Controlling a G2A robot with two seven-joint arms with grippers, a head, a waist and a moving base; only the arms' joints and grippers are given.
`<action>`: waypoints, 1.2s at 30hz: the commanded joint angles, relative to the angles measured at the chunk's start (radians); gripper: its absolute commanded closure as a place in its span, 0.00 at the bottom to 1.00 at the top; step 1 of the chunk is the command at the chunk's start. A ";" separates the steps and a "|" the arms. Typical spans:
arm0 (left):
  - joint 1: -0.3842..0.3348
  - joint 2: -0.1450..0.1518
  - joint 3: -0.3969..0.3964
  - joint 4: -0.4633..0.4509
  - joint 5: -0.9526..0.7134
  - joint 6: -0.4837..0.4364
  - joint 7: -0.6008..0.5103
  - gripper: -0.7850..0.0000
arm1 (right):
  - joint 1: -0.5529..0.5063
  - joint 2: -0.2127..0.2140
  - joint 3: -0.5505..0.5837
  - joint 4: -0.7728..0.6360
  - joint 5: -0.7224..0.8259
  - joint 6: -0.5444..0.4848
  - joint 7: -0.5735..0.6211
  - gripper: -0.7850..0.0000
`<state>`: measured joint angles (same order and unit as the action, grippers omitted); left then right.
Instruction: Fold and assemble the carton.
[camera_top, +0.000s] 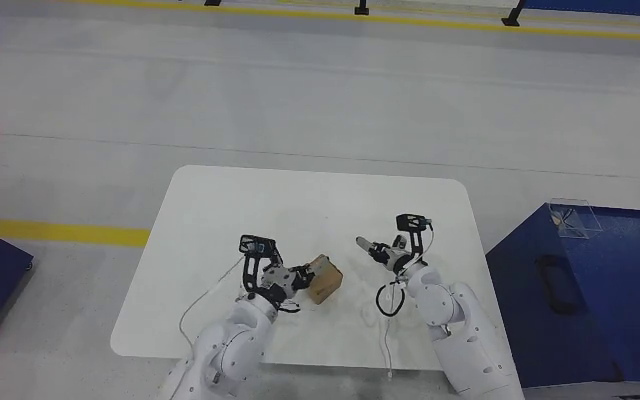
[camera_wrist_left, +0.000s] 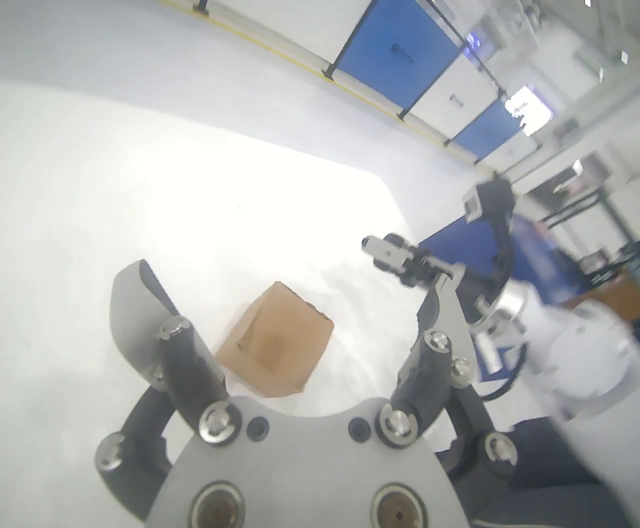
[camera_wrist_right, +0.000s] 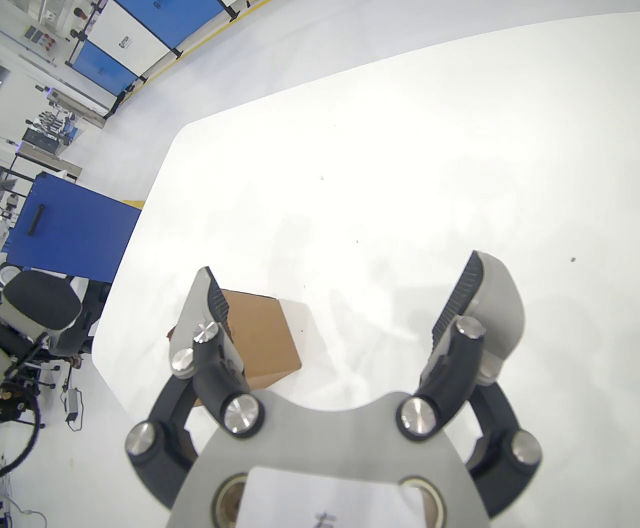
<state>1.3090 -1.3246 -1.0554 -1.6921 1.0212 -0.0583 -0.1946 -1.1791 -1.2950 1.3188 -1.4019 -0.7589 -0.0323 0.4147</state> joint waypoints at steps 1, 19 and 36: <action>-0.001 0.011 0.013 0.028 0.232 -0.107 0.049 0.00 | 0.001 0.002 0.012 -0.002 0.011 0.003 0.005 0.00; -0.094 0.004 0.126 0.262 0.670 -0.111 0.120 0.00 | -0.035 0.009 0.037 -0.049 0.015 -0.005 0.006 0.00; -0.174 -0.018 0.113 0.326 0.512 -0.186 0.037 1.00 | -0.035 0.009 0.037 -0.049 0.015 -0.005 0.006 0.00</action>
<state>1.1342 -1.3429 -0.9408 -1.3626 1.5333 -0.2436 -0.1558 -1.2138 -1.2855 1.3558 -1.4513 -0.7437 -0.0377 0.4209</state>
